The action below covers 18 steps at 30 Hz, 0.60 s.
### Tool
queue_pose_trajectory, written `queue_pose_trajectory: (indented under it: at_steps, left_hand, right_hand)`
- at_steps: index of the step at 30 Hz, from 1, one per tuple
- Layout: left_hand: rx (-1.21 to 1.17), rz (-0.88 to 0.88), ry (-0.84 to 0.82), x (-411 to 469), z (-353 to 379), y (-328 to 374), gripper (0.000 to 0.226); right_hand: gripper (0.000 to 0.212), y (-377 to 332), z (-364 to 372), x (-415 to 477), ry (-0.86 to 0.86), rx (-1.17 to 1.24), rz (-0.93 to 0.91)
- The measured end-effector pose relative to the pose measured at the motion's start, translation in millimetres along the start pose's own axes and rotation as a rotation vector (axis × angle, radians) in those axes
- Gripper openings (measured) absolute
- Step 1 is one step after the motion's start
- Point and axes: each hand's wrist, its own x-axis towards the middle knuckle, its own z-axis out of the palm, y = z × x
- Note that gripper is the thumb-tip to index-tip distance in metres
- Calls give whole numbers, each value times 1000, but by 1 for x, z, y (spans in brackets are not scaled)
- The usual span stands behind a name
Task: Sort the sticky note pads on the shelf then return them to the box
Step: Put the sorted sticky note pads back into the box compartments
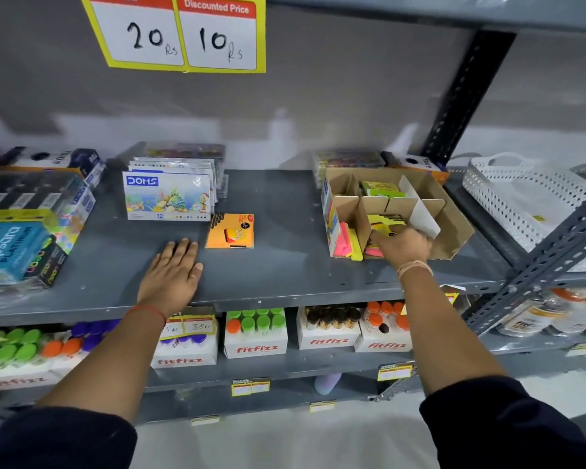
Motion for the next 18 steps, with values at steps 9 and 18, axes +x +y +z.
queue_pose_trajectory:
  at_steps: [9, 18]
  left_hand:
    - [-64, -47, -25, -2, 0, 22, 54]
    - [-46, -33, 20, -3, 9, 31, 57]
  right_hand:
    - [27, -69, -16, -35, 465, 33, -660]
    - [71, -128, 89, -54, -682, -396, -931]
